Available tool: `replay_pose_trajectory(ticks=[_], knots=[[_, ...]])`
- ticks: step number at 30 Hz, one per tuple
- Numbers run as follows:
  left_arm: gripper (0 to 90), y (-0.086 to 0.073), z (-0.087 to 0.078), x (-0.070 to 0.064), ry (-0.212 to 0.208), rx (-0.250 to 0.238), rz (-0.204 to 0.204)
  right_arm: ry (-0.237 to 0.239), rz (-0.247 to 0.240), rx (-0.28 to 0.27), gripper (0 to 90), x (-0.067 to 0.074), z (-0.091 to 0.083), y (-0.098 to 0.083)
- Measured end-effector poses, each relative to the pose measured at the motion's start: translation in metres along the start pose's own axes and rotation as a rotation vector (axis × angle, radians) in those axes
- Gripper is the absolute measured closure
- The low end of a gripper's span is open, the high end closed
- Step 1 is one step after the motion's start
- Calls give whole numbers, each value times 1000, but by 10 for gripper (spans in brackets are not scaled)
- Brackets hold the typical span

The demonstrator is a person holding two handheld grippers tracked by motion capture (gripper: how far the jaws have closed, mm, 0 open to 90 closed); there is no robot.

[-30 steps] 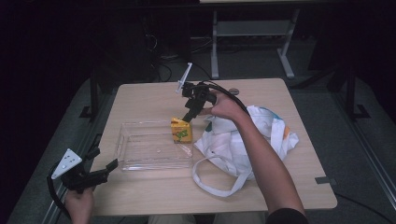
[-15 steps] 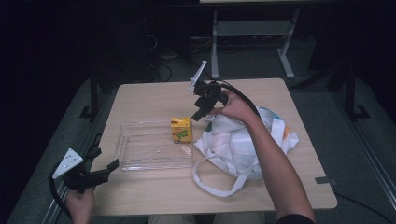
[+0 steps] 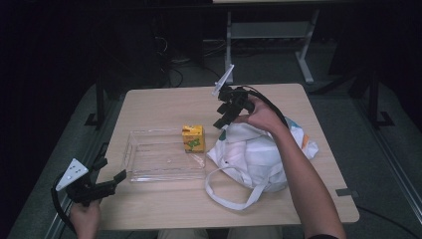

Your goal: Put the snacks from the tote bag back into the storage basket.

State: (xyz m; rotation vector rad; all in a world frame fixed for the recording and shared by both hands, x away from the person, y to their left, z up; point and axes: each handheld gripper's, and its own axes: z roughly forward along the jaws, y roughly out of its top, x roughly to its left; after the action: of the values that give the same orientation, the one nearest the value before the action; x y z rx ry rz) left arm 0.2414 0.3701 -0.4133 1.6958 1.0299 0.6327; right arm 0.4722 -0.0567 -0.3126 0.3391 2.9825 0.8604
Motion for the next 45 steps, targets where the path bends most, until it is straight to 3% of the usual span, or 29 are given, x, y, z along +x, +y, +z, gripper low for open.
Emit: replay_pose_trajectory(ticks=[45], knots=[[128, -1, 3, -2, -1, 15, 1, -46, 140, -51, 292, 6, -34, -86]])
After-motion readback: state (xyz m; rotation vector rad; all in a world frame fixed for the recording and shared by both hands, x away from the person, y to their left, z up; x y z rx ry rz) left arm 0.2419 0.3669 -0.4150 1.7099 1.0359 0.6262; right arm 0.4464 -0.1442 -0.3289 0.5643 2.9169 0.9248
